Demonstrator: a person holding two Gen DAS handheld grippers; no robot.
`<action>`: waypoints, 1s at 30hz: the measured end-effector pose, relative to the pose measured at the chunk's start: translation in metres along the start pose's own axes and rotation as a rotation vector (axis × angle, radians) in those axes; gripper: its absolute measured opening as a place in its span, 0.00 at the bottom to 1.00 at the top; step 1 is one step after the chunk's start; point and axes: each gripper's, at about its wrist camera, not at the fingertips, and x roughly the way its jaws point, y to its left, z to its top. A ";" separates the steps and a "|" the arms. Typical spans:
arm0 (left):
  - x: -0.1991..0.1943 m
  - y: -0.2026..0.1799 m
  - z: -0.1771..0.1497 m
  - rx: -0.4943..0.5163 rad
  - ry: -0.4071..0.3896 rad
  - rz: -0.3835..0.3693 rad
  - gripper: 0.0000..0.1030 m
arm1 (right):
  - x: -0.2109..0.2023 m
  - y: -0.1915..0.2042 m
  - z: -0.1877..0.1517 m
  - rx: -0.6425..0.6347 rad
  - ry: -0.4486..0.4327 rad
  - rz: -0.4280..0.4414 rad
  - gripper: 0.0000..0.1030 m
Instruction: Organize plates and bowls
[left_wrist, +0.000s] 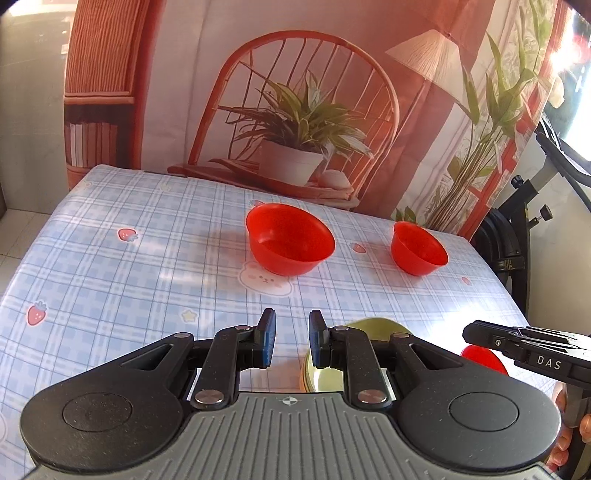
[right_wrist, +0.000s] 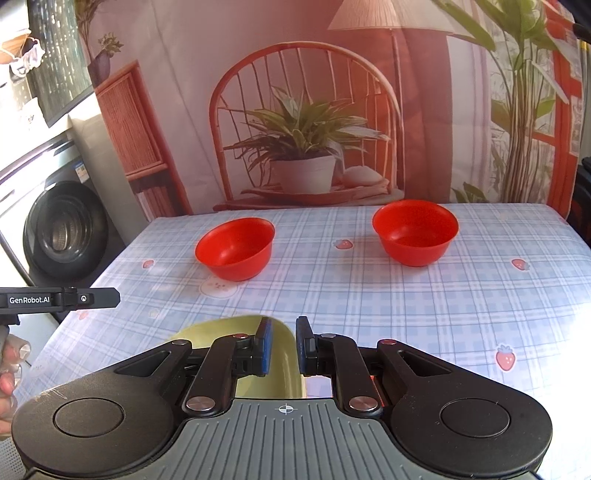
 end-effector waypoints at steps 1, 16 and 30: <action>0.000 0.002 0.006 0.006 -0.007 0.002 0.19 | 0.002 0.000 0.005 0.004 -0.003 0.003 0.14; 0.059 0.026 0.057 0.095 0.000 0.003 0.35 | 0.072 0.028 0.071 -0.054 0.048 0.049 0.17; 0.149 0.035 0.062 0.067 0.080 -0.016 0.35 | 0.179 0.021 0.087 -0.034 0.146 0.026 0.17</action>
